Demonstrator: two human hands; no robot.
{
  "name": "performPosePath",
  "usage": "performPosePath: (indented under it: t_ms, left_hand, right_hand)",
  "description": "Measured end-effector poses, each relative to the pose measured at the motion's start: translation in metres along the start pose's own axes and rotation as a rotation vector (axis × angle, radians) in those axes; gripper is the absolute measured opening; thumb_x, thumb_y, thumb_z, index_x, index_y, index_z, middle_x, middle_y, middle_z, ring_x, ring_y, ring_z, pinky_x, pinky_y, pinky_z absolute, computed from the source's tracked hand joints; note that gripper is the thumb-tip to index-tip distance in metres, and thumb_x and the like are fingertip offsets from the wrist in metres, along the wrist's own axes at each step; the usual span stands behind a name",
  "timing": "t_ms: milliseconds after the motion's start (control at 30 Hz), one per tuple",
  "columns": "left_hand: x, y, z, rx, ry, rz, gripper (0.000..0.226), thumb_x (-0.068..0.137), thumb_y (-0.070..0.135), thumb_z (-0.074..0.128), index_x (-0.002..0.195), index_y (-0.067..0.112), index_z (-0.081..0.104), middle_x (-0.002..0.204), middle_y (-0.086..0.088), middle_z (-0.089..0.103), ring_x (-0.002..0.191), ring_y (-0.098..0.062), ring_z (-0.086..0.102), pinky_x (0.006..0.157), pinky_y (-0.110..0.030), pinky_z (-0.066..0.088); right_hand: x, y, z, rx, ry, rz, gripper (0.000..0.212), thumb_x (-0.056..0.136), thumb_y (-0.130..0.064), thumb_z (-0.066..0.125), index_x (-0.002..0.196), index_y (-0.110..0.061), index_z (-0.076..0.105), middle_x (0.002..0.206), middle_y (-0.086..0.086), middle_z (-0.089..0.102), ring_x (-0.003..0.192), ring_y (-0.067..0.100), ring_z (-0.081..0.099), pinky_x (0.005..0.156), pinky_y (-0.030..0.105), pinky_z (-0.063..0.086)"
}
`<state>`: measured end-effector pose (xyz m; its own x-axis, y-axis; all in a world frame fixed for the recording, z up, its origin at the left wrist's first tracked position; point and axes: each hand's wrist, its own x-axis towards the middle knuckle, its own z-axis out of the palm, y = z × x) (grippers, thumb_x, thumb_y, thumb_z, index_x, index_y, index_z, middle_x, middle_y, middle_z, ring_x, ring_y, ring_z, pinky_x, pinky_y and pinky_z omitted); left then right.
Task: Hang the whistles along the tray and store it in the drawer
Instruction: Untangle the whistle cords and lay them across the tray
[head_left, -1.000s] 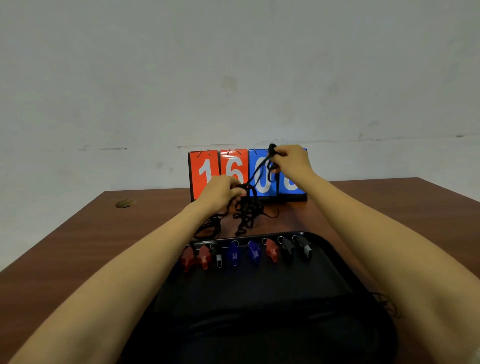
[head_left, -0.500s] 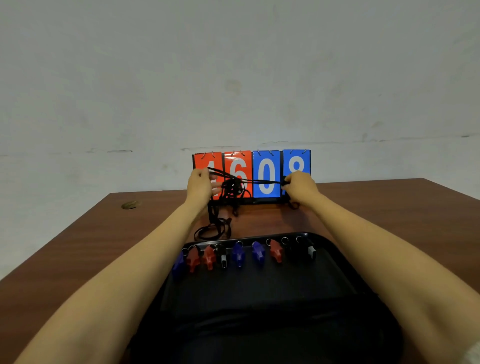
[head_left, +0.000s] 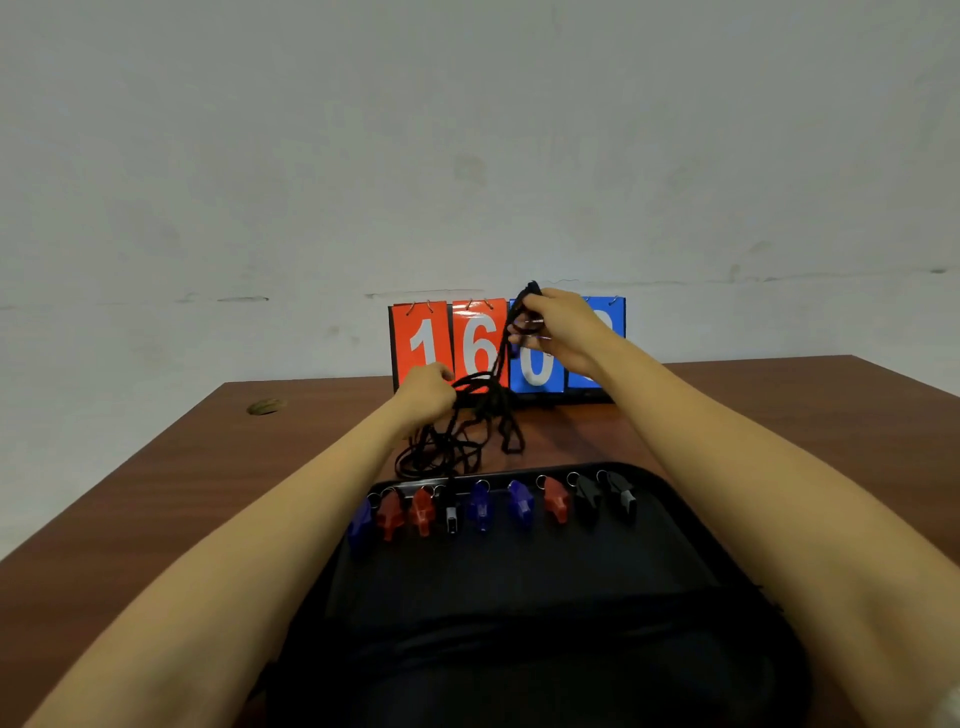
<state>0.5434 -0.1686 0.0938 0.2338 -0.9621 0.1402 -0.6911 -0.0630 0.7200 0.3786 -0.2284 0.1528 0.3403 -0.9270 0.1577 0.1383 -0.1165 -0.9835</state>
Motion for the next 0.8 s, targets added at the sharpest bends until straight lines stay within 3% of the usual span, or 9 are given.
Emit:
performPosePath:
  t_ms: [67,100,167,267,333,400,500,700,800]
  left_hand:
    - [-0.003,0.003,0.001,-0.104,-0.012,0.107,0.059,0.085,-0.008,0.042,0.14,0.012,0.039,0.131,-0.012,0.047,0.108,-0.02,0.053,0.076,-0.027,0.047]
    - [-0.003,0.005,0.001,-0.174,-0.034,0.173,0.064,0.084,-0.006,0.047,0.142,0.019,0.037,0.14,-0.008,0.042,0.126,-0.02,0.044,0.088,-0.031,0.047]
    - [-0.001,0.008,0.004,-0.245,-0.123,0.262,0.07,0.085,0.003,0.059,0.143,0.032,0.033,0.146,-0.001,0.037,0.135,-0.016,0.035,0.099,-0.032,0.041]
    - [0.006,0.009,0.013,-0.14,-0.228,0.286,0.071,0.085,0.019,0.067,0.142,0.036,0.029,0.139,-0.001,0.042,0.128,-0.015,0.039,0.1,-0.029,0.035]
    - [0.011,0.006,0.016,-0.082,-0.22,0.248,0.064,0.085,0.026,0.068,0.139,0.03,0.035,0.119,-0.003,0.048,0.112,-0.017,0.047,0.094,-0.029,0.038]
    - [0.014,0.003,0.015,-0.064,-0.17,0.246,0.045,0.085,0.029,0.068,0.125,0.018,0.051,0.101,-0.004,0.052,0.093,-0.017,0.05,0.082,-0.026,0.04]
    - [0.015,-0.001,0.011,-0.14,-0.129,0.266,0.023,0.089,0.028,0.062,0.097,0.006,0.063,0.093,-0.011,0.061,0.083,-0.016,0.053,0.079,-0.029,0.042]
    - [0.016,0.009,0.008,-0.393,0.021,0.238,0.013,0.091,0.015,0.05,0.081,0.013,0.043,0.087,-0.009,0.053,0.079,-0.018,0.048,0.074,-0.027,0.039]
    - [0.016,0.014,0.008,-0.502,0.084,0.251,0.021,0.093,0.014,0.05,0.076,0.016,0.039,0.076,-0.005,0.046,0.07,-0.016,0.049,0.064,-0.019,0.044]
  right_hand:
    - [-0.001,0.001,0.0,0.005,-0.004,0.036,0.015,0.097,-0.009,0.044,0.086,-0.007,0.054,0.083,0.009,0.056,0.074,0.016,0.057,0.069,0.033,0.06]
    - [-0.002,0.002,0.0,0.036,-0.023,0.059,0.016,0.097,-0.009,0.044,0.085,-0.007,0.055,0.082,0.008,0.057,0.074,0.016,0.057,0.071,0.035,0.06]
    - [-0.003,0.004,-0.002,0.097,-0.065,0.085,0.015,0.098,-0.01,0.044,0.09,-0.005,0.055,0.081,0.008,0.059,0.073,0.017,0.06,0.071,0.036,0.06]
    - [-0.002,0.003,-0.006,0.186,-0.066,0.078,0.014,0.099,-0.01,0.041,0.094,-0.003,0.052,0.087,0.013,0.059,0.08,0.025,0.064,0.066,0.036,0.061]
    - [0.0,0.0,-0.011,0.203,-0.038,0.051,0.015,0.099,-0.011,0.039,0.091,-0.005,0.051,0.089,0.013,0.059,0.08,0.026,0.064,0.06,0.033,0.06]
    - [0.002,-0.002,-0.015,0.18,-0.014,0.044,0.016,0.099,-0.011,0.038,0.09,-0.007,0.05,0.092,0.013,0.059,0.078,0.024,0.064,0.06,0.033,0.058]
    - [0.007,0.001,-0.022,0.139,0.05,0.064,0.018,0.098,-0.01,0.036,0.087,-0.01,0.05,0.087,0.011,0.06,0.076,0.022,0.062,0.069,0.036,0.054]
    - [0.015,0.009,-0.024,0.23,0.132,0.078,0.017,0.094,-0.009,0.035,0.08,-0.01,0.045,0.077,0.009,0.057,0.072,0.025,0.062,0.081,0.044,0.051]
    - [0.014,0.013,-0.021,0.361,0.124,0.089,0.019,0.092,-0.006,0.031,0.075,-0.01,0.038,0.069,0.009,0.045,0.058,0.025,0.051,0.071,0.043,0.054]
